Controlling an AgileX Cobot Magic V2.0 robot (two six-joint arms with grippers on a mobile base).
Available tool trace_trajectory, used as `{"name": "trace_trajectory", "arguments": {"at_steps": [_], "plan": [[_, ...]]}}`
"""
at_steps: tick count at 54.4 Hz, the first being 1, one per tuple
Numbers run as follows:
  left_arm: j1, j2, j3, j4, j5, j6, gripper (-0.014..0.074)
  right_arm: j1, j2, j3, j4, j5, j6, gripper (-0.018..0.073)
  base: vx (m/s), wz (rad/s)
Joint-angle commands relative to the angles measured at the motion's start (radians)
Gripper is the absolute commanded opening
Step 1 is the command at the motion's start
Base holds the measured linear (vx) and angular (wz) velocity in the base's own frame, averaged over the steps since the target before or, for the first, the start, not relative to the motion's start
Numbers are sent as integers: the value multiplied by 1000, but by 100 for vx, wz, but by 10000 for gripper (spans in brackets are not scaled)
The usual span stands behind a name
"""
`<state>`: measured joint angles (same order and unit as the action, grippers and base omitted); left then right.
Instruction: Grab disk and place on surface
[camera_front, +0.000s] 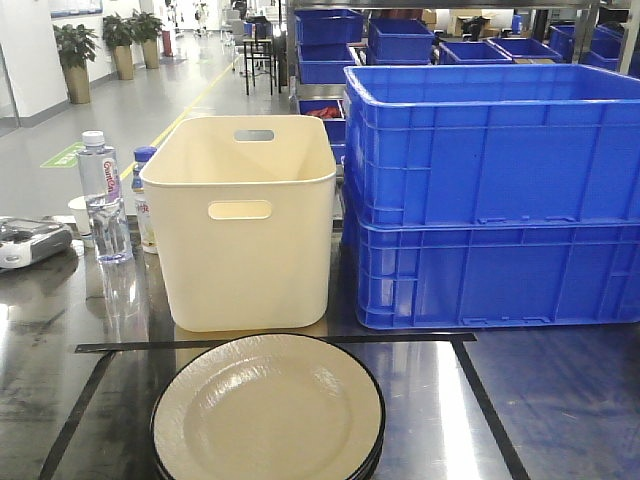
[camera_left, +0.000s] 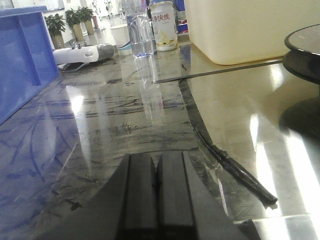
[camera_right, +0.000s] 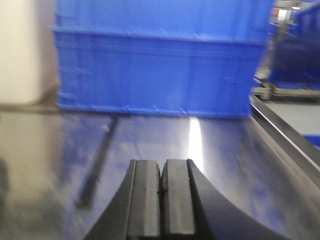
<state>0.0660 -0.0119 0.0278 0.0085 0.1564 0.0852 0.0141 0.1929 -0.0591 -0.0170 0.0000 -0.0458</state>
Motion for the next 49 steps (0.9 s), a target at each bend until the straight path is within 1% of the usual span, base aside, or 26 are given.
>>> {"name": "trace_trajectory", "arguments": {"at_steps": [1, 3, 4, 7, 10, 49], "plan": [[-1, -15, 24, 1, -78, -7, -1, -30, -104, 68, -11, -80, -11, -12, 0, 0], [-1, -15, 24, 1, -78, -7, -1, -30, -152, 94, -11, -58, -11, -12, 0, 0], [-1, -15, 24, 1, -78, -7, -1, -30, -181, 87, -11, 8, -11, -12, 0, 0], [-1, -15, 24, 1, -78, -7, -1, -28, -225, 81, -24, 80, -15, -12, 0, 0], [-1, -15, 24, 2, -78, -7, -1, -27, -212, 85, -36, 87, -16, -12, 0, 0], [-1, -14, 24, 2, -78, -7, -1, -28, -217, 85, -30, 86, -19, -9, 0, 0]]}}
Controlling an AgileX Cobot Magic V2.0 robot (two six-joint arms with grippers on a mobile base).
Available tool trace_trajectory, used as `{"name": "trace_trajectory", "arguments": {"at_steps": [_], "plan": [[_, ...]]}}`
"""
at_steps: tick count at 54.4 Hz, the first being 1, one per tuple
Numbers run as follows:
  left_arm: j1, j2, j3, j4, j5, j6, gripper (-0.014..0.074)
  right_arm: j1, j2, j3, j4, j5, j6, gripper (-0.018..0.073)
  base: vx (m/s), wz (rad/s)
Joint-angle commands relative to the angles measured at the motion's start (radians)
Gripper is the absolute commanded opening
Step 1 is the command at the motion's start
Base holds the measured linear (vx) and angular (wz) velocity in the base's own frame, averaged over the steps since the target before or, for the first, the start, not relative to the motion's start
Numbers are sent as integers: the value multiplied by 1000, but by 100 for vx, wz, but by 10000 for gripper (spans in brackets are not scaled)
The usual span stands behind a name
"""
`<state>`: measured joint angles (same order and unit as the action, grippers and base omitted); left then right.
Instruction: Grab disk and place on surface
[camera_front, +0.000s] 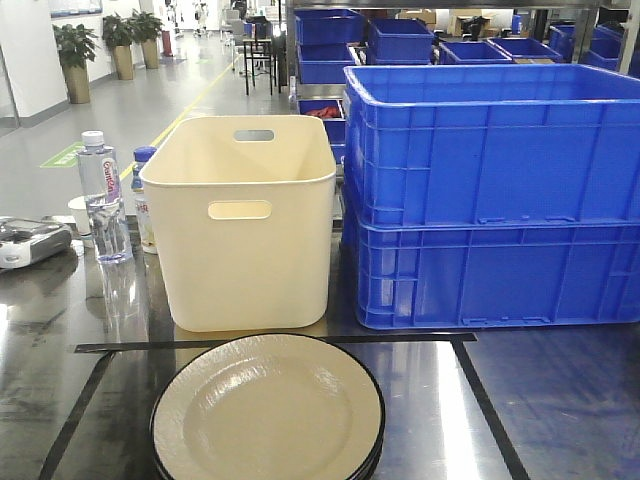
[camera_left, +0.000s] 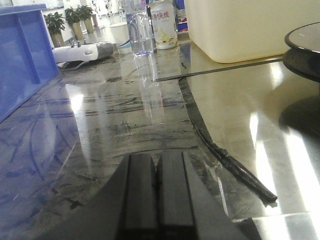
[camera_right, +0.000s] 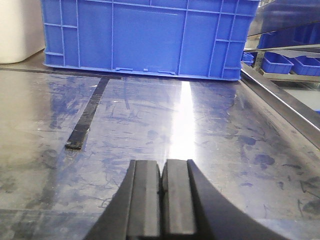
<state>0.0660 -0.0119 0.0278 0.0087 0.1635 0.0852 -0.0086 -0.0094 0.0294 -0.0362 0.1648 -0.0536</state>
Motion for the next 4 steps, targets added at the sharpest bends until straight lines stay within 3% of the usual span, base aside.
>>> {"name": "trace_trajectory", "arguments": {"at_steps": [1, 4], "plan": [[-1, -14, 24, 2, -85, -7, -1, -5, -14, -4, -11, -79, -11, -9, 0, 0], [-1, -14, 24, 2, -85, -7, -1, -5, -14, -4, -11, -79, -11, -9, 0, 0]]}}
